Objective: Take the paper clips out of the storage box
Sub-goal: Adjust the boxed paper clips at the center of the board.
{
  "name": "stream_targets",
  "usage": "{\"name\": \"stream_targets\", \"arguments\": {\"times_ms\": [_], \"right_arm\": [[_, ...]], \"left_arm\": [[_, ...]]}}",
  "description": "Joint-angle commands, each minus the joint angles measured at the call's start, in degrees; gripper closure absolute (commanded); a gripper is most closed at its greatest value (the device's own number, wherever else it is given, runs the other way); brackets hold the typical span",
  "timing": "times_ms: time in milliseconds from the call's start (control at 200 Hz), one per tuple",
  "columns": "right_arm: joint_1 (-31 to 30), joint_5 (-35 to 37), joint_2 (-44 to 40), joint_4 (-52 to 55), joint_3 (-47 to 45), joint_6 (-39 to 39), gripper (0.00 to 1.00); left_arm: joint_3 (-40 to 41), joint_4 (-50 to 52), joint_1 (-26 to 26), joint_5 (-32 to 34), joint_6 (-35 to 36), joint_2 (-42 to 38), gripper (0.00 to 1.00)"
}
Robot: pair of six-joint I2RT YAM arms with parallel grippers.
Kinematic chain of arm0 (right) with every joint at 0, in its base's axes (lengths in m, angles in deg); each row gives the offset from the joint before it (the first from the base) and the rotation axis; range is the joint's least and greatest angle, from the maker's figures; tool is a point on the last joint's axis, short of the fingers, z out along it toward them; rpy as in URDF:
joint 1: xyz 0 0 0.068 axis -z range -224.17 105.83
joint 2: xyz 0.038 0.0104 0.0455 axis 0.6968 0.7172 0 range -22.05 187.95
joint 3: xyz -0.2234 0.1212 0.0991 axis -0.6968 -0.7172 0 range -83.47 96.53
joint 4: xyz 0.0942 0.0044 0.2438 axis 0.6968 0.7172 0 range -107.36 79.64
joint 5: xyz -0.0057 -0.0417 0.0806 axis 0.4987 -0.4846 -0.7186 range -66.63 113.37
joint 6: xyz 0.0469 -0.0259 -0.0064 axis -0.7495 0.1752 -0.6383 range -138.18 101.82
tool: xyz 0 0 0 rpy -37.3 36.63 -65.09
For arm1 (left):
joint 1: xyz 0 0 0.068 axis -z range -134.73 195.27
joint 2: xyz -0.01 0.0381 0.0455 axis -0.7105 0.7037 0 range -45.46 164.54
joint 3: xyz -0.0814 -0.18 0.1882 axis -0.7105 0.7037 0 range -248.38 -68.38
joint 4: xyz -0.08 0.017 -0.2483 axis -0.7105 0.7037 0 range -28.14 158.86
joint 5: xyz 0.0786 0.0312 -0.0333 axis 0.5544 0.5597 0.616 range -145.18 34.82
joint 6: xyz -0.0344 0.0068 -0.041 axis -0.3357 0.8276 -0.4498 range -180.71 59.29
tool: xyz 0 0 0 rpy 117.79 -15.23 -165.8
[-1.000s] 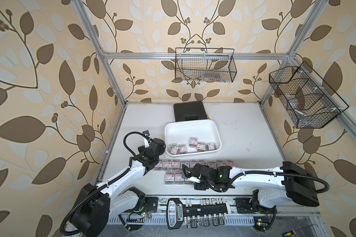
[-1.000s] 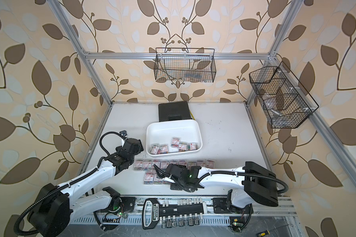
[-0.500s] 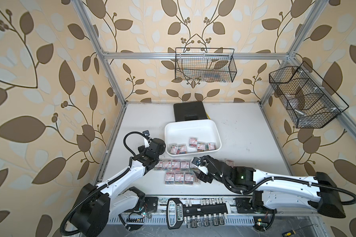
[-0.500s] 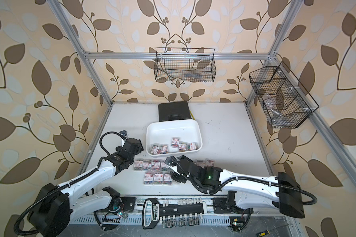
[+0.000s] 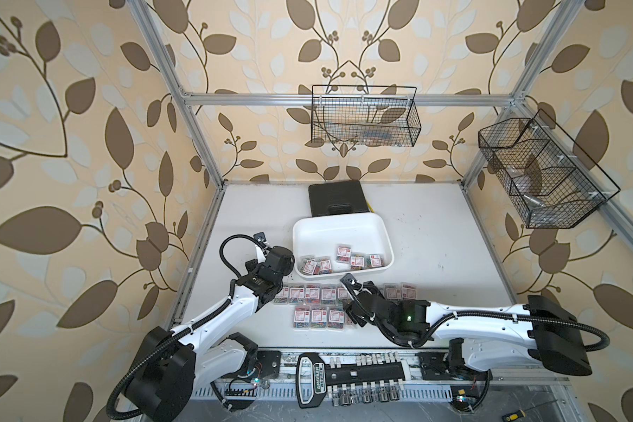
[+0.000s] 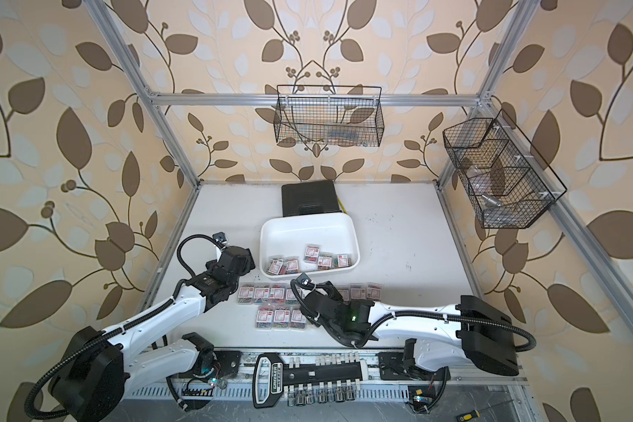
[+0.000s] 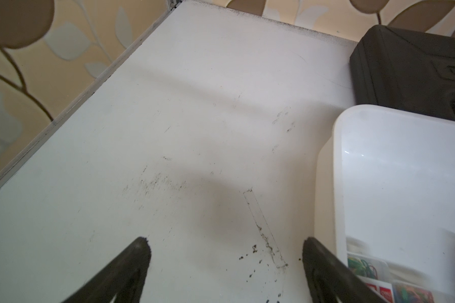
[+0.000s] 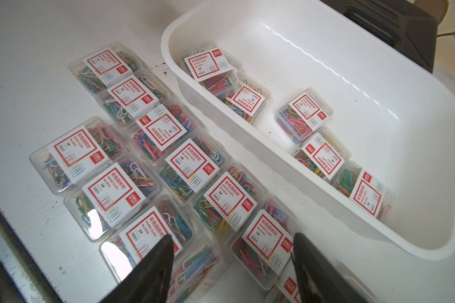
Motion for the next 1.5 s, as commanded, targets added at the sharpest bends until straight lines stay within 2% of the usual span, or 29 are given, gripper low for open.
{"name": "stream_targets", "arguments": {"times_ms": [0, 335, 660, 925, 1095, 1290, 1494], "right_arm": [[-0.3, 4.6, 1.2, 0.3, 0.5, -4.9, 0.3], [-0.7, 7.5, 2.9, 4.7, -0.2, -11.1, 0.31], [-2.2, 4.5, 9.4, 3.7, 1.2, -12.8, 0.31], [-3.8, 6.7, 15.1, 8.5, 4.8, -15.5, 0.35], [-3.7, 6.8, 15.4, 6.3, 5.5, -13.6, 0.35], [-3.3, 7.5, 11.0, 7.8, 7.5, -12.8, 0.32], [-4.0, 7.7, -1.9, 10.6, 3.3, -21.3, 0.27]], "left_arm": [[-0.9, -0.6, -0.6, 0.8, 0.5, -0.7, 0.07], [-0.9, -0.7, -0.6, 0.7, 0.5, -0.6, 0.07], [-1.0, -0.6, -0.6, 0.6, 0.5, -0.5, 0.07], [-0.9, -0.7, -0.6, 0.4, 0.6, -0.6, 0.07], [-0.9, -0.8, -0.6, 0.2, 0.7, -0.6, 0.07], [-0.8, -0.8, -0.6, 0.1, 0.7, -0.7, 0.07], [-0.2, -1.0, -0.6, 0.2, 0.6, -1.6, 0.07]]}}
